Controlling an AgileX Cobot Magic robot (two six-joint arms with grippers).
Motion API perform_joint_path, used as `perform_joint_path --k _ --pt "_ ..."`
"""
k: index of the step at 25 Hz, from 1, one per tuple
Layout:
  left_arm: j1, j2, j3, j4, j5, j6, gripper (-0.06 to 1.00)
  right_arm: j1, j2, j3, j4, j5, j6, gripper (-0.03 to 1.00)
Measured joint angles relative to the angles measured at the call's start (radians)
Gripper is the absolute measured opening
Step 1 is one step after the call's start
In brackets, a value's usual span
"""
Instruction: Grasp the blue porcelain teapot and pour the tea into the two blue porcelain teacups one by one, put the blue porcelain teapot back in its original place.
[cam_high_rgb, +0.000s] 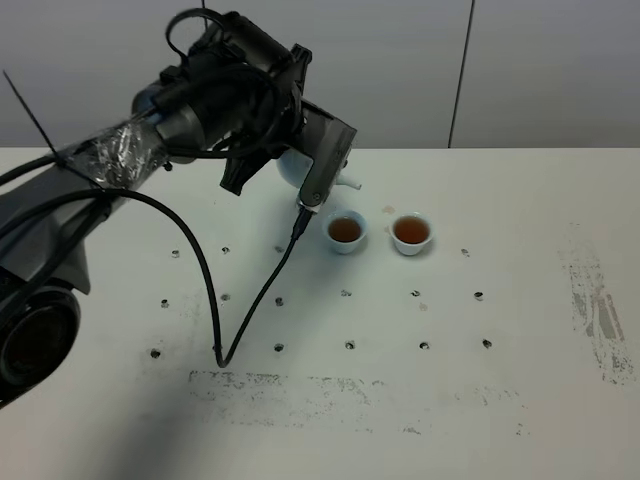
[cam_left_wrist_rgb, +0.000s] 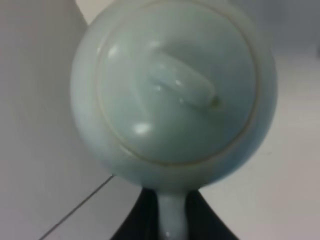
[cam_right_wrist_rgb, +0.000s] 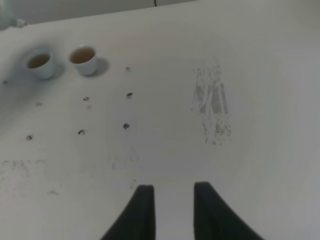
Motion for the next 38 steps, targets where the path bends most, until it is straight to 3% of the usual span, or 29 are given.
perform_joint_path --k 2,5,9,12,18,22,29,38 --pt "0.012 -0.026 0.0 -0.1 0.053 -0.026 0.13 0.0 0.0 0.0 0.0 0.0 0.0 0.21" --pt "0.021 -0.056 0.0 -0.181 0.146 -0.111 0.13 0.0 0.0 0.0 0.0 0.0 0.0 0.21" --pt "0.026 -0.092 0.0 -0.203 0.254 -0.268 0.13 0.0 0.0 0.0 0.0 0.0 0.0 0.21" --pt "0.034 -0.118 0.032 -0.219 0.274 -0.365 0.13 0.0 0.0 0.0 0.0 0.0 0.0 0.21" --pt "0.046 -0.29 0.399 -0.281 0.105 -0.411 0.13 0.0 0.0 0.0 0.0 0.0 0.0 0.21" --pt "0.073 -0.351 0.559 -0.379 0.019 -0.519 0.13 0.0 0.0 0.0 0.0 0.0 0.0 0.21" --pt "0.082 -0.316 0.658 -0.44 -0.088 -0.683 0.13 0.0 0.0 0.0 0.0 0.0 0.0 0.21" --pt "0.089 -0.259 0.688 -0.463 -0.219 -0.734 0.13 0.0 0.0 0.0 0.0 0.0 0.0 0.21"
